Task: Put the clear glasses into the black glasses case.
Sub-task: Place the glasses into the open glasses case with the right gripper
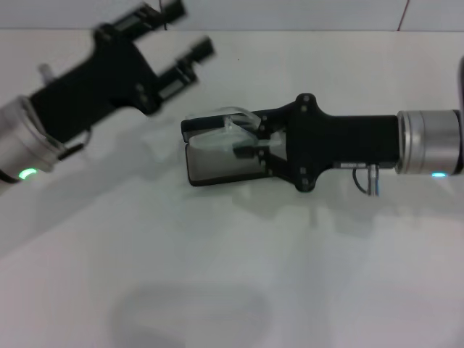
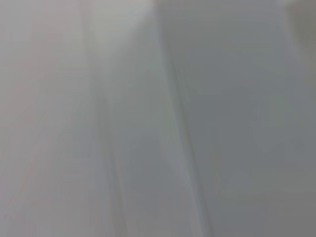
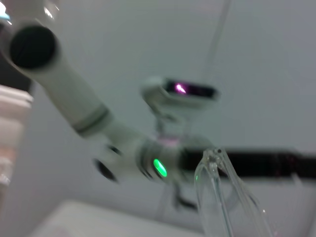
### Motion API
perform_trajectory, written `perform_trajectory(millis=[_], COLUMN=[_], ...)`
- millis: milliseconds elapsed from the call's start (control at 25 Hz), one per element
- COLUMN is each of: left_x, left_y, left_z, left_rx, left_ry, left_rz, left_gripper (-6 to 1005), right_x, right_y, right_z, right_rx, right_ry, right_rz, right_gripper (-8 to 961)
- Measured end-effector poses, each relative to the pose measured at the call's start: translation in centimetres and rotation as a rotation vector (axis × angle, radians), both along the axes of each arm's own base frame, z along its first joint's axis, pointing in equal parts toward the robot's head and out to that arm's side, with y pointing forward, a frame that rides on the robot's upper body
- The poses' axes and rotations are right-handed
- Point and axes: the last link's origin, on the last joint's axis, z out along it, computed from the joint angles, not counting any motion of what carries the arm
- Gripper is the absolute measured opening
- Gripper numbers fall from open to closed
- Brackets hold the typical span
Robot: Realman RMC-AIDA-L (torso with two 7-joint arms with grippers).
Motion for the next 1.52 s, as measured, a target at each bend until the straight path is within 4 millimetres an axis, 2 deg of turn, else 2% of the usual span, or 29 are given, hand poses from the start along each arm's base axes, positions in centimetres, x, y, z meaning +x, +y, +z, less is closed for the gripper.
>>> perform_trajectory(millis=[120, 240, 360, 560, 1280, 1520], left_x=[-2.3, -4.1, -5.1, -5.7, -5.3, -5.4], left_y=[0.3, 0.5, 0.5, 0.5, 1.5, 1.6], left_z=[2.0, 3.1, 3.4, 3.2, 2.5, 2.4], left_rx=[0.119, 0.173, 0.189, 0.187, 0.163, 0.162], left_ry=[-0.057, -0.094, -0.105, -0.093, -0.049, -0.046], left_rz=[0.136, 0.243, 0.301, 0.334, 0.341, 0.348], left_gripper=[596, 596, 596, 596, 597, 597], right_x=[-0.6, -2.1, -2.9, -3.8, -2.4, -2.3], right_y=[1.3, 2.4, 3.2, 3.7, 2.8, 2.7], right_z=[0.2, 0.3, -0.1, -0.9, -5.0, -5.6], right_rx=[0.056, 0.112, 0.188, 0.227, 0.288, 0.315], right_ry=[-0.107, -0.324, -0.516, -0.707, -0.771, -0.769], right_rz=[-0.028, -0.079, -0.147, -0.200, -0.164, -0.150], right_gripper=[173, 174, 175, 177, 183, 185])
